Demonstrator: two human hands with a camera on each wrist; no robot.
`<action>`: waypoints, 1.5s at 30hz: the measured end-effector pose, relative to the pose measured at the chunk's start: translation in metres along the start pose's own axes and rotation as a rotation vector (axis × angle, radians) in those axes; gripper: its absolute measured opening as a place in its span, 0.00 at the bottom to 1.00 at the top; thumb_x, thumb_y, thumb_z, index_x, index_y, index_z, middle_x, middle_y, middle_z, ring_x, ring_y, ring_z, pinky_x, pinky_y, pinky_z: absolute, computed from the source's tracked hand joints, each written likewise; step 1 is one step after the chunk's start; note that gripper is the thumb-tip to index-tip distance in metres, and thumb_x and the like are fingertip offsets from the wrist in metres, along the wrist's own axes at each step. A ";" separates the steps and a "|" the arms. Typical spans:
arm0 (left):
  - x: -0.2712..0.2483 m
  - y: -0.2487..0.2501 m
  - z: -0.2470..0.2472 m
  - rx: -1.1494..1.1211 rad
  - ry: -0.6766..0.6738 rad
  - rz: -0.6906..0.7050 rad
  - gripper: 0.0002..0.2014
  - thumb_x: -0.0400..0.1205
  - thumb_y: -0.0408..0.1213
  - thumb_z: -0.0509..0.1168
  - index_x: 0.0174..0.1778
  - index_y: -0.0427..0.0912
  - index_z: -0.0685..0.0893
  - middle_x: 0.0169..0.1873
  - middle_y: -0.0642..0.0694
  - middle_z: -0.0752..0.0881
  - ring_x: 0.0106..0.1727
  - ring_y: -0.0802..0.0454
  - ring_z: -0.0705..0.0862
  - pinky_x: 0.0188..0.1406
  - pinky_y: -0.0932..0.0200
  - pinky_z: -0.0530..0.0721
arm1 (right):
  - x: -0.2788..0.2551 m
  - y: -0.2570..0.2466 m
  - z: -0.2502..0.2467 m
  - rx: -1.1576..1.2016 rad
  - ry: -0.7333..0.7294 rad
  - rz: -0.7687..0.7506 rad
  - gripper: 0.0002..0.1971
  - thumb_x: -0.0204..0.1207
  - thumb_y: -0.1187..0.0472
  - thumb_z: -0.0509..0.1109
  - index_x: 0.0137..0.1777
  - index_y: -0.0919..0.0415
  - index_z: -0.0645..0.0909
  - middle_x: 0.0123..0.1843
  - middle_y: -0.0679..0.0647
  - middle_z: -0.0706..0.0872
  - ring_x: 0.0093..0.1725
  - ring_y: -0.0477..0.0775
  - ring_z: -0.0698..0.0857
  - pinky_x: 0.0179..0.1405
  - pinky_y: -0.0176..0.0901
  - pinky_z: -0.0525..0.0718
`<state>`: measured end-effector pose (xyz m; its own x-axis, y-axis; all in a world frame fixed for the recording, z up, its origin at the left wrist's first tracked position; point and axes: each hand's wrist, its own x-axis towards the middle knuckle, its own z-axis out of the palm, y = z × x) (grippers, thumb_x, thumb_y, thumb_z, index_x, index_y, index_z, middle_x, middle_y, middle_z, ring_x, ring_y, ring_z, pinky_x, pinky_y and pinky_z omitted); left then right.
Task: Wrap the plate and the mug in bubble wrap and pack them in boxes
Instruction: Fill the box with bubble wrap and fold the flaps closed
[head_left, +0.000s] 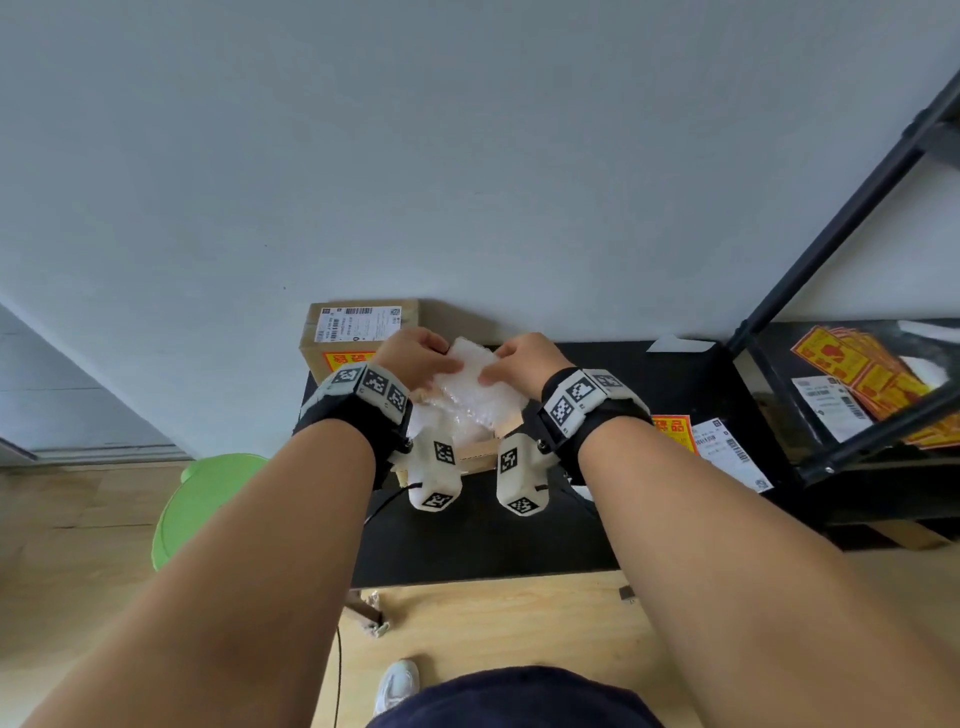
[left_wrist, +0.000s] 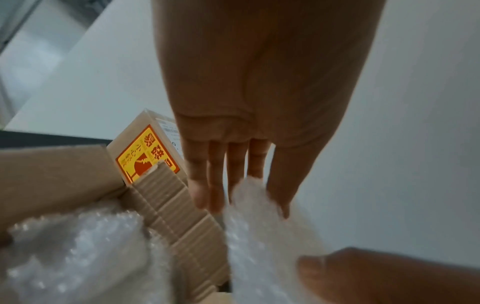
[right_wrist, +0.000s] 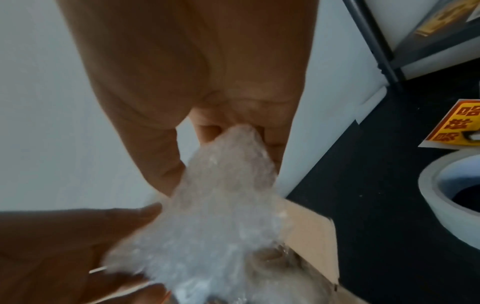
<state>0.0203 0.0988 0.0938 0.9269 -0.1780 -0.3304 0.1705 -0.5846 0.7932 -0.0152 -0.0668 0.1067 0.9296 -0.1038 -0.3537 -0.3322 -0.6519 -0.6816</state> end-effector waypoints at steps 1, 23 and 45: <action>0.003 -0.007 0.000 0.078 0.008 0.020 0.10 0.79 0.40 0.72 0.52 0.43 0.82 0.45 0.47 0.85 0.46 0.51 0.85 0.52 0.54 0.86 | 0.001 -0.001 0.005 -0.042 0.037 0.032 0.13 0.70 0.59 0.78 0.53 0.61 0.85 0.47 0.53 0.86 0.42 0.52 0.83 0.35 0.40 0.76; 0.011 -0.096 0.018 0.974 -0.016 0.561 0.24 0.77 0.32 0.67 0.70 0.48 0.77 0.70 0.48 0.72 0.75 0.47 0.66 0.73 0.51 0.67 | 0.016 0.010 0.105 -0.628 0.298 0.111 0.18 0.77 0.66 0.67 0.66 0.64 0.72 0.64 0.59 0.74 0.62 0.59 0.79 0.48 0.46 0.80; 0.000 -0.095 0.034 0.855 -0.037 0.344 0.23 0.80 0.32 0.63 0.73 0.48 0.75 0.74 0.50 0.72 0.75 0.49 0.68 0.68 0.53 0.73 | 0.034 -0.007 0.082 -0.695 -0.173 0.258 0.14 0.84 0.57 0.62 0.62 0.64 0.80 0.50 0.56 0.83 0.55 0.56 0.85 0.47 0.43 0.82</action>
<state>-0.0075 0.1272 0.0013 0.8668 -0.4670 -0.1747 -0.4312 -0.8780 0.2077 0.0059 -0.0043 0.0473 0.7791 -0.2350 -0.5812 -0.3052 -0.9520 -0.0243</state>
